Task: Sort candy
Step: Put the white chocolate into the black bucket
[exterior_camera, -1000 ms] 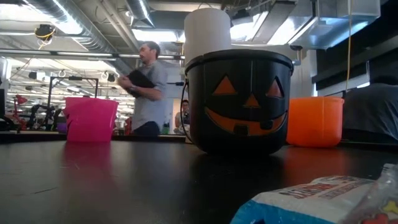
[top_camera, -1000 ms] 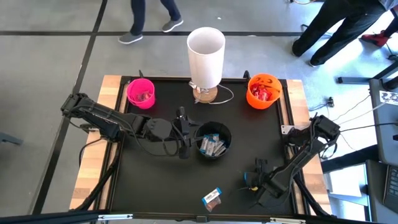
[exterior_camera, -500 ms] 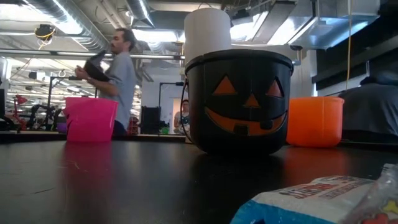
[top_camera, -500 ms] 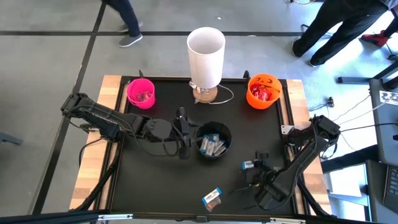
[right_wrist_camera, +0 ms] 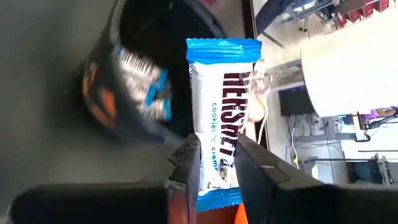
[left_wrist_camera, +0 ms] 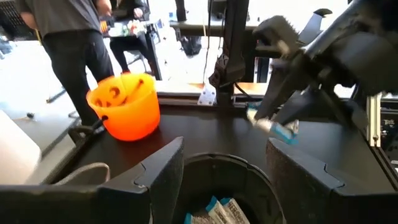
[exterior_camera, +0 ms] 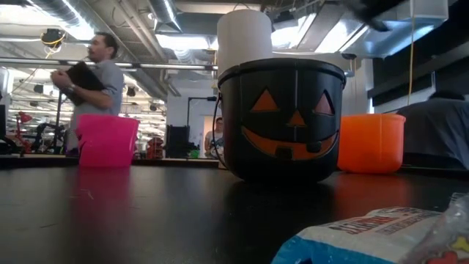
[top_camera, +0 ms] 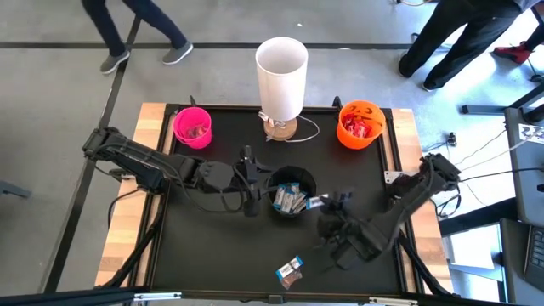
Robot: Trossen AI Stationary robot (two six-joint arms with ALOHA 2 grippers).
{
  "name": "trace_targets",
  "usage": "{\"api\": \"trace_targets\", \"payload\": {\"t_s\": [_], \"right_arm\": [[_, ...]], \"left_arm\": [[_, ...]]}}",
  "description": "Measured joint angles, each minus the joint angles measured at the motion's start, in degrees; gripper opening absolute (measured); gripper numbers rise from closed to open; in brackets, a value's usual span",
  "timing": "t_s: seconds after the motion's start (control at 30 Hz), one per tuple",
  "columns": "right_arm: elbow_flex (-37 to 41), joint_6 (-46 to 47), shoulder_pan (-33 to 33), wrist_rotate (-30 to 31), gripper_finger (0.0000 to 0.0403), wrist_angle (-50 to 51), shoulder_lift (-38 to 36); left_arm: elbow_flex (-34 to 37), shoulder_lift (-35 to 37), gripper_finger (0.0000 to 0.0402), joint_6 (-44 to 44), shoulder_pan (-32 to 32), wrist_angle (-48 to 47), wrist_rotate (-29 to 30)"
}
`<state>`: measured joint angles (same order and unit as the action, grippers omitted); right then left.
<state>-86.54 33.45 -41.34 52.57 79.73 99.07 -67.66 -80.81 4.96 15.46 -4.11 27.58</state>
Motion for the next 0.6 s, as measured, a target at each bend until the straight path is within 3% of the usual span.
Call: {"api": "trace_targets", "payload": {"t_s": [0.13,0.23,0.43,0.6], "right_arm": [[-0.2,-12.3,4.9,0.2,0.0084,-10.5,-0.3],[-0.2,-22.5,8.4,-3.7,0.0084,-21.1,-1.7],[1.0,-34.5,16.0,-19.5,0.0084,-38.2,-6.6],[10.7,-36.3,23.7,-34.4,0.0084,-52.4,-11.3]], "left_arm": [[0.0,2.5,0.0215,-1.0,0.0,0.1,0.4],[0.0,4.9,0.0215,-1.8,0.3,-0.9,0.4],[0.0,10.5,0.0215,-4.4,1.9,-1.8,1.1],[0.0,12.1,0.0215,-4.4,2.6,-3.8,1.8]]}}
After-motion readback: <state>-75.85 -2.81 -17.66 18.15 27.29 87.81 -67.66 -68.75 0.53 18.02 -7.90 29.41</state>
